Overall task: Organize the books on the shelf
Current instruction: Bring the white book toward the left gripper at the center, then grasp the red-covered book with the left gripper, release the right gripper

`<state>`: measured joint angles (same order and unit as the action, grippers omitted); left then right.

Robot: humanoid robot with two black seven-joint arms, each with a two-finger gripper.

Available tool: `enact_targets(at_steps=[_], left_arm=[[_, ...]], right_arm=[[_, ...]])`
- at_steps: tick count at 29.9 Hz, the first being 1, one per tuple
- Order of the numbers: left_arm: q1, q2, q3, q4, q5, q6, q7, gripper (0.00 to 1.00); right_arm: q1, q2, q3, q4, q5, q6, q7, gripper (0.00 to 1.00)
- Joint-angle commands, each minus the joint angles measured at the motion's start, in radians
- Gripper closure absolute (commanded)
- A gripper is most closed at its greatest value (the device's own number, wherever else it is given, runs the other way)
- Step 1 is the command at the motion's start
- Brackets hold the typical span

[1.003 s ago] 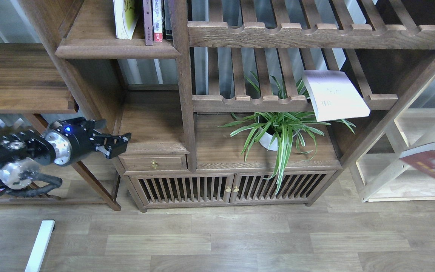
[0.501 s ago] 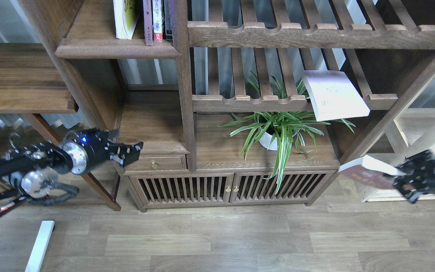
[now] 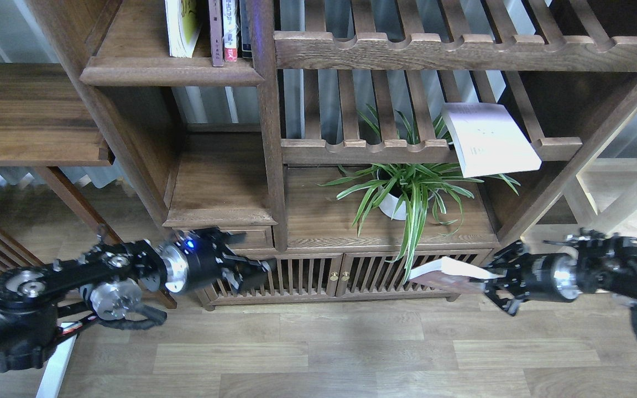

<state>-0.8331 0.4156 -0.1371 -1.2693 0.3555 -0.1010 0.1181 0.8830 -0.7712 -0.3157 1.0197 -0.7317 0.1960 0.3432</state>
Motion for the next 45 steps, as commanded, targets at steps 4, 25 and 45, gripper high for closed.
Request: enact_targets(at_steps=[4,25,45], left_arm=[[-0.001,-0.044,0.079,0.042,0.072,-0.172,0.006,0.05],[-0.011,-0.132,0.087,0.159,0.378,-0.315,-0.005,0.03],[-0.008,-0.290,0.090,0.309,0.379,-0.302,-0.028,0.03]], right_arm=[[-0.001,0.087,-0.009,0.003,-0.040,0.002,0.013,0.96],[0.014,0.213,-0.013,0.091,-0.109,0.063,0.079,0.96],[0.140,0.236,-0.008,0.238,-0.095,0.091,0.105,0.96]])
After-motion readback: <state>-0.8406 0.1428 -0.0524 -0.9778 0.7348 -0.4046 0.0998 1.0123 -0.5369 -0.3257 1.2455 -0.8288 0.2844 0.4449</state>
